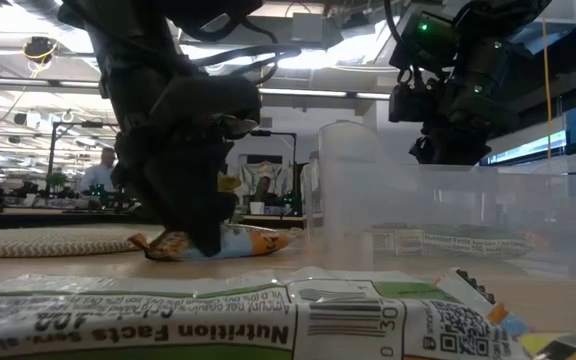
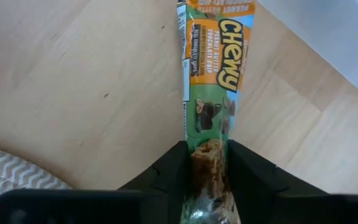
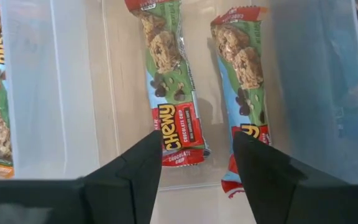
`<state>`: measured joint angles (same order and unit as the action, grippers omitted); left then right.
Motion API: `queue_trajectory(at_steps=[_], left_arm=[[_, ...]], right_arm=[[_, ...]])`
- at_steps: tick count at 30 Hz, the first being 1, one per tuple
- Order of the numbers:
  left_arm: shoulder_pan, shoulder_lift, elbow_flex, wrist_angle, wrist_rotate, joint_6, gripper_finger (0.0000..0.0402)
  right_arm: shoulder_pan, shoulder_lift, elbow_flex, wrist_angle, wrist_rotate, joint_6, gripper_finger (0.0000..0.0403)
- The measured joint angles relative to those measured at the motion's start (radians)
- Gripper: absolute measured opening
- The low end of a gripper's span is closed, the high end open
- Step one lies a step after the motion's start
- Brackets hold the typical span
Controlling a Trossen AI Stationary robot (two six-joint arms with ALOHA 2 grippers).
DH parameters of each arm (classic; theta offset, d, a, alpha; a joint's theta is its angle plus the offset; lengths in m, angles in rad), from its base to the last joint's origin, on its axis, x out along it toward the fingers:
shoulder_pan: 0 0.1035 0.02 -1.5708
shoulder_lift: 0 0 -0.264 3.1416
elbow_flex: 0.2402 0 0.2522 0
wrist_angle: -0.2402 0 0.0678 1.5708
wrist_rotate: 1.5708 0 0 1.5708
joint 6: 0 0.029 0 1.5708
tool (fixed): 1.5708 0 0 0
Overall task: Pick and place Granola Bars by type
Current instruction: Put the yellow granola bar into the bottom transparent bin
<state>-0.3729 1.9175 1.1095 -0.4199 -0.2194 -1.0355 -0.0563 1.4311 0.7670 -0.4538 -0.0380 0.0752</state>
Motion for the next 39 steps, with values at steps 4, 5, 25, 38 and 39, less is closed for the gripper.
queue_trajectory(at_steps=[4,5,25,38,39], left_arm=[[0.0,-0.001,0.001,-0.003,0.0,0.001,0.0074],[0.0,-0.005,0.0,-0.003,0.002,0.003,0.0069],[0.013,-0.223,-0.002,0.159,-0.107,0.147,0.0054],[0.075,-0.203,0.003,0.559,-0.052,0.4,0.0054],[0.079,-0.193,0.009,0.558,-0.051,0.409,0.0054]], right_arm=[[0.0,0.0,0.001,0.0,0.0,0.021,0.02],[0.0,0.0,0.001,0.0,0.0,0.023,0.02],[0.0,-0.165,0.002,0.014,0.003,0.025,0.02],[0.001,-0.251,0.002,0.0,0.001,0.057,0.02],[0.001,-0.257,0.002,-0.006,0.0,0.064,0.02]])
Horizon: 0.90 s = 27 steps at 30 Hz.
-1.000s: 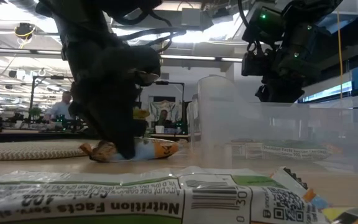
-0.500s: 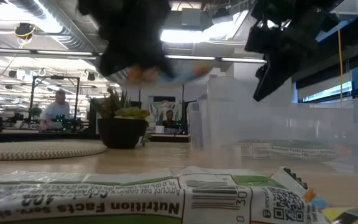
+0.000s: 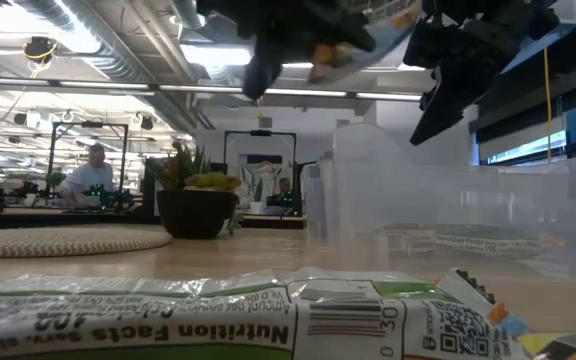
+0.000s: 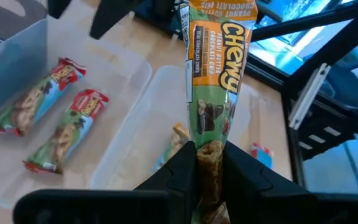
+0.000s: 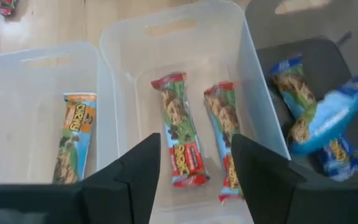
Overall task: Pick and place Granola Bars by type
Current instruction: Put the yellow granola bar into the bottom transparent bin
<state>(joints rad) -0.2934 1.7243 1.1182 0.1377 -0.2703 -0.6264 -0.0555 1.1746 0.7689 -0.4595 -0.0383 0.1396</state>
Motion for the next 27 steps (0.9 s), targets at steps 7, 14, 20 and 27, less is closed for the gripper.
queue_trajectory(at_steps=[7,14,20,27], left_arm=[[0.011,0.109,0.073,0.032,0.009,0.064,0.0054],[0.011,0.193,0.117,0.034,0.035,0.099,0.0054],[0.007,0.249,0.117,0.037,0.09,0.082,0.0054],[0.007,0.266,0.117,0.046,0.088,0.011,0.0054]], right_arm=[[0.007,-0.043,0.0,-0.032,0.0,0.017,0.02],[0.013,-0.049,0.0,-0.034,0.0,0.025,0.02],[0.022,-0.049,0.0,-0.035,0.0,0.021,0.02],[0.022,-0.049,0.0,-0.044,0.0,0.021,0.02]])
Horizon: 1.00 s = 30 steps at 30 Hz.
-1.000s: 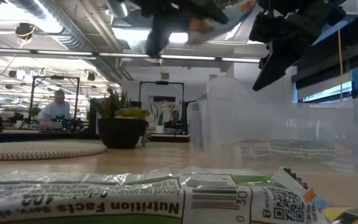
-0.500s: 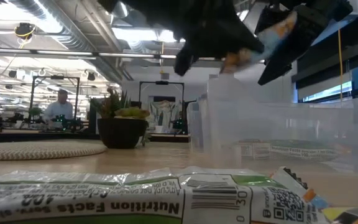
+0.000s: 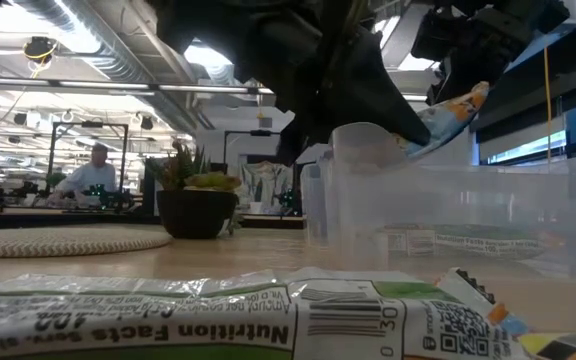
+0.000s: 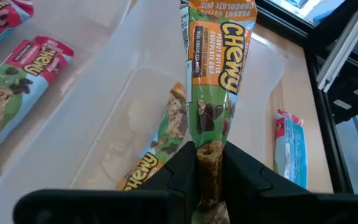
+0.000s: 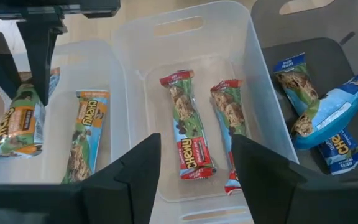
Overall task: Pick and place Granola Bars by type
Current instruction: Put the yellow granola bar into the bottom transparent bin, then put the red granola bar into the top transparent bin
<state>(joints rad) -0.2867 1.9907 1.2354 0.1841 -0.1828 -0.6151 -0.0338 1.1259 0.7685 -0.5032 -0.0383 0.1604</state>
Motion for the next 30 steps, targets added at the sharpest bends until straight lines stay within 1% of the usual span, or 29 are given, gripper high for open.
queue_trajectory(at_steps=[6,10,14,18,20,23,25,27,30], left_arm=[[0.001,0.0,0.0,0.0,0.003,0.0,0.0054],[0.001,0.0,0.0,0.0,0.034,-0.029,0.0061],[0.001,0.0,0.0,0.0,0.049,-0.04,0.0089],[0.001,0.0,0.0,0.0,0.049,-0.01,0.0126],[0.005,-0.006,0.0,-0.003,0.068,-0.007,0.014],[0.017,-0.049,0.0,-0.018,0.153,0.063,0.0152],[0.019,-0.102,0.0,-0.053,0.168,0.112,0.0156],[0.014,-0.159,0.001,-0.116,0.157,0.156,0.0157],[-0.021,-0.24,0.001,-0.245,0.084,0.213,0.0157]], right_arm=[[0.0,0.0,0.0,-0.006,0.0,-0.001,0.02],[0.0,0.0,0.0,-0.007,0.0,-0.003,0.02],[0.0,0.0,0.0,-0.007,0.0,-0.004,0.02],[0.0,0.0,0.0,-0.007,0.0,-0.003,0.02],[0.0,0.0,0.0,-0.007,0.0,-0.003,0.02],[0.0,0.0,0.0,-0.007,0.0,0.004,0.02],[0.0,0.0,0.0,-0.007,0.0,0.014,0.02],[0.0,0.0,0.0,-0.007,0.0,0.019,0.02],[0.0,0.001,0.0,-0.008,0.0,0.018,0.02]])
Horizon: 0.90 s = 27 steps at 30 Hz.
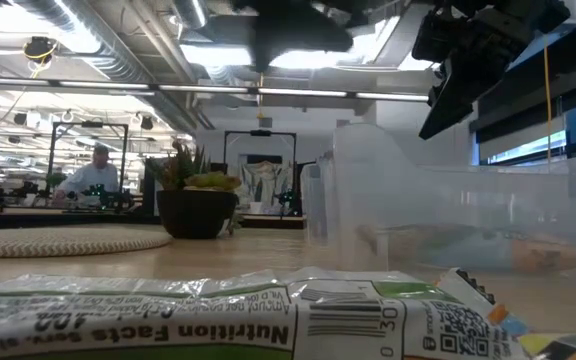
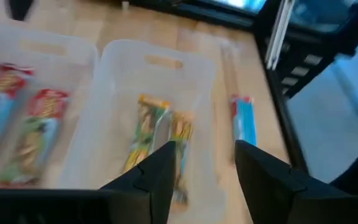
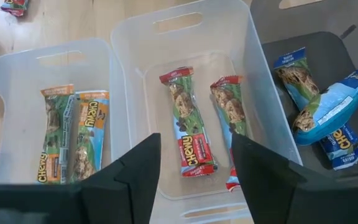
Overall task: Pick and place Granola Bars by type
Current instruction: Put the red granola bar into the top transparent bin
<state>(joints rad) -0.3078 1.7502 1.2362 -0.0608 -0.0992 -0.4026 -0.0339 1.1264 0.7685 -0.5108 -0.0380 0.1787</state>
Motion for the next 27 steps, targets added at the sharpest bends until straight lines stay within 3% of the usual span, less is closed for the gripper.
queue_trajectory(at_steps=[6,11,18,27], left_arm=[[-0.124,-0.1,0.0,-0.295,-0.18,0.051,0.0157],[-0.248,-0.098,-0.001,-0.491,-0.187,0.127,0.0157],[-0.361,-0.068,-0.002,-0.588,-0.176,-0.154,0.0157],[-0.426,0.001,-0.002,-0.643,-0.162,-0.309,0.0157]], right_arm=[[0.0,0.0,0.0,-0.002,0.0,0.0,0.02],[0.0,0.0,0.0,-0.002,0.004,-0.001,0.02],[-0.001,0.0,0.0,0.009,0.019,-0.003,0.02],[-0.001,0.0,0.0,0.051,0.019,-0.004,0.02]])
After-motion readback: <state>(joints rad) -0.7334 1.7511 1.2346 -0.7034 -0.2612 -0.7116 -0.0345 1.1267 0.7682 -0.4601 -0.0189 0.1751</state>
